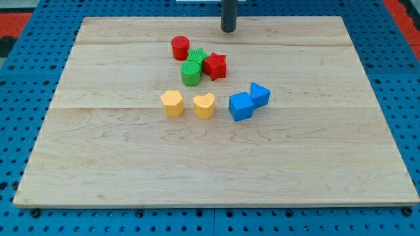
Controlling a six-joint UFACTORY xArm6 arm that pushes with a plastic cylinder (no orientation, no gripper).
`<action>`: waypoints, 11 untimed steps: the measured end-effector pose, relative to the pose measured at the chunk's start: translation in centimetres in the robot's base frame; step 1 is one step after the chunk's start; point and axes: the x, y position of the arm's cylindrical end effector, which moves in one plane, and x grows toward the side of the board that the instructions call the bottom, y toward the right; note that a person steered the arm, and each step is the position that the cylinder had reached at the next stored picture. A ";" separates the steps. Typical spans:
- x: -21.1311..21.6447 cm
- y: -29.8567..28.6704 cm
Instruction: Point your arm at the group of blocks
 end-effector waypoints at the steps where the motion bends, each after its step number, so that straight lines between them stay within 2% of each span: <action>1: 0.1 0.0; 5: 3.3 0.6; 8: 3.4 0.4; 11: 7.6 -3.7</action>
